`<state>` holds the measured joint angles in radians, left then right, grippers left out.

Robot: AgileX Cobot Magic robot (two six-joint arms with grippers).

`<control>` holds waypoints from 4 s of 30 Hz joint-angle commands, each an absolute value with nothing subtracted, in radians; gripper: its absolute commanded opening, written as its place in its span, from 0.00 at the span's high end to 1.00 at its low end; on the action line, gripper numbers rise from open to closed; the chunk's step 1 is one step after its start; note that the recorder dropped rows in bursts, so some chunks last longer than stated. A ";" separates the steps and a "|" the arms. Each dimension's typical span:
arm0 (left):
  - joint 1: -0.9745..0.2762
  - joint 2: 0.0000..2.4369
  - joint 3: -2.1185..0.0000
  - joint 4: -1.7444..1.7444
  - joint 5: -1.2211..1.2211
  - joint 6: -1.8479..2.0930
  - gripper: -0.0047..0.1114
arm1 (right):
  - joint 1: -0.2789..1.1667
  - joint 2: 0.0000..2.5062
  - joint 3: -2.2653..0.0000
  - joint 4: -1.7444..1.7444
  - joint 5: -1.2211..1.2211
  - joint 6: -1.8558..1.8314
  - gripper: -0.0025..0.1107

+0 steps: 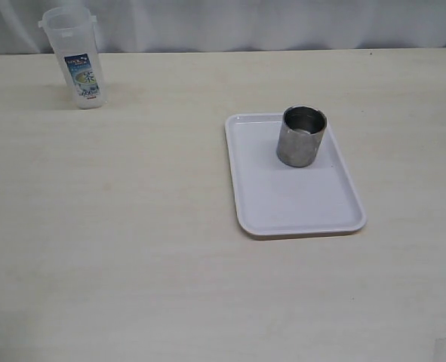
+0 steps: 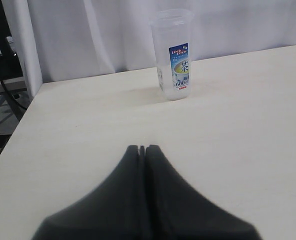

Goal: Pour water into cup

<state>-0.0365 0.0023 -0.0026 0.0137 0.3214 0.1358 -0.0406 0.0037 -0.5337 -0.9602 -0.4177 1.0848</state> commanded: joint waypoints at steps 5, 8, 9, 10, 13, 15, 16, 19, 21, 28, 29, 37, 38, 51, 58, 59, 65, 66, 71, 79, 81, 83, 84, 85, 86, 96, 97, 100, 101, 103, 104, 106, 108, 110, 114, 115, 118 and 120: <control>-0.047 0.000 0.000 0.006 0.310 0.133 0.96 | -0.043 0.000 -0.528 -0.931 -0.415 1.054 0.94; -0.047 0.000 0.000 0.006 0.310 0.133 0.96 | -0.043 0.000 -0.528 -0.819 -0.415 0.988 0.94; -0.047 0.000 0.000 0.006 0.310 0.133 0.96 | -0.043 0.000 -0.528 -0.792 -0.415 0.970 0.94; -0.047 0.000 0.000 0.006 0.310 0.133 0.96 | -0.043 0.000 -0.528 -0.771 -0.415 0.951 0.94; -0.047 0.000 0.000 0.006 0.310 0.133 0.96 | -0.043 0.000 -0.528 -0.711 -0.420 0.904 0.94; -0.047 0.000 0.000 0.006 0.310 0.133 0.96 | -0.043 0.000 -0.511 -0.644 -0.442 0.849 0.94; -0.047 0.000 0.000 0.006 0.310 0.133 0.96 | -0.043 0.000 -0.500 -0.609 -0.458 0.812 0.94; -0.047 0.000 0.000 0.006 0.310 0.133 0.96 | -0.043 0.000 -0.444 -0.480 -0.526 0.661 0.94; -0.047 0.000 0.000 0.006 0.310 0.133 0.96 | -0.043 0.000 -0.401 -0.413 -0.565 0.597 0.94; -0.047 0.000 0.000 0.006 0.310 0.133 0.96 | -0.043 0.000 -0.277 -0.240 -0.577 0.339 0.94; -0.047 0.000 0.000 0.006 0.310 0.133 0.96 | -0.043 0.000 -0.258 -0.215 -0.573 0.287 0.94; -0.047 0.000 0.000 0.006 0.310 0.133 0.96 | -0.043 0.000 -0.096 -0.116 -0.574 0.085 0.94; -0.047 0.000 0.000 0.006 0.310 0.133 0.96 | -0.043 0.000 -0.078 -0.116 -0.574 0.072 0.94; -0.047 0.000 0.000 0.006 0.310 0.133 0.96 | -0.043 0.000 0.000 -0.123 -0.413 0.051 0.94; -0.047 0.000 0.000 0.006 0.310 0.133 0.96 | -0.043 0.000 0.000 -0.072 -0.173 0.041 0.94; -0.047 0.000 0.000 0.006 0.310 0.133 0.96 | -0.043 0.000 0.000 -0.068 -0.130 0.041 0.94; -0.047 0.000 0.000 0.006 0.310 0.133 0.96 | -0.043 0.000 0.000 -0.068 0.105 0.041 0.94; -0.047 0.000 0.000 0.006 0.310 0.133 0.96 | -0.043 0.000 0.000 -0.068 0.127 0.041 0.94; -0.047 0.000 0.000 0.006 0.310 0.133 0.96 | -0.043 0.000 0.000 -0.052 0.247 0.041 0.94; -0.047 0.000 0.000 0.006 0.310 0.133 0.96 | -0.043 0.000 0.000 -0.045 0.325 0.041 0.94; -0.047 0.000 0.000 0.006 0.310 0.133 0.96 | -0.043 0.000 0.000 -0.045 0.326 0.041 0.94; -0.047 0.000 0.000 0.006 0.310 0.133 0.96 | -0.043 0.000 0.000 -0.045 0.340 0.037 0.94; -0.047 0.000 0.000 0.006 0.310 0.133 0.96 | -0.043 0.000 0.000 -0.050 0.342 0.037 0.94; -0.047 0.000 0.000 0.006 0.310 0.133 0.96 | -0.043 0.000 0.000 -0.050 0.342 0.030 0.94; -0.047 0.000 0.000 0.006 0.310 0.133 0.96 | -0.043 0.000 0.000 -0.050 0.342 0.025 0.94; -0.047 0.000 0.000 0.006 0.310 0.133 0.96 | -0.043 0.000 0.000 -0.048 0.342 0.013 0.94; -0.047 0.000 0.000 0.006 0.310 0.133 0.96 | -0.043 0.000 0.000 -0.046 0.342 0.013 0.94; -0.047 0.000 0.000 0.006 0.310 0.133 0.96 | -0.043 0.000 0.000 -0.041 0.342 0.013 0.94; -0.047 0.000 0.000 0.006 0.310 0.133 0.96 | -0.043 0.000 0.000 -0.041 0.342 0.013 0.94; -0.047 0.000 0.000 0.006 0.310 0.133 0.96 | -0.043 0.000 0.000 -0.041 0.342 0.013 0.94; -0.047 0.000 0.000 0.006 0.310 0.133 0.96 | -0.043 0.000 0.000 -0.041 0.342 0.013 0.94; -0.047 0.000 0.000 0.006 0.310 0.133 0.96 | -0.043 0.000 0.000 -0.041 0.342 0.013 0.94; -0.047 0.000 0.000 0.006 0.310 0.133 0.96 | -0.043 0.000 0.000 -0.041 0.342 0.013 0.94; -0.047 0.000 0.000 0.006 0.310 0.133 0.96 | -0.043 0.000 0.000 -0.041 0.342 0.013 0.94; -0.047 0.000 0.000 0.006 0.310 0.133 0.96 | -0.043 0.000 0.000 -0.041 0.342 0.013 0.94; -0.047 0.000 0.000 0.006 0.310 0.133 0.96 | -0.043 0.000 0.000 -0.041 0.342 0.013 0.94; -0.047 0.000 0.000 0.006 0.310 0.133 0.96 | -0.043 0.000 0.000 -0.041 0.342 0.013 0.94; -0.047 0.000 0.000 0.006 0.310 0.133 0.96 | -0.043 0.000 0.000 -0.041 0.342 0.013 0.94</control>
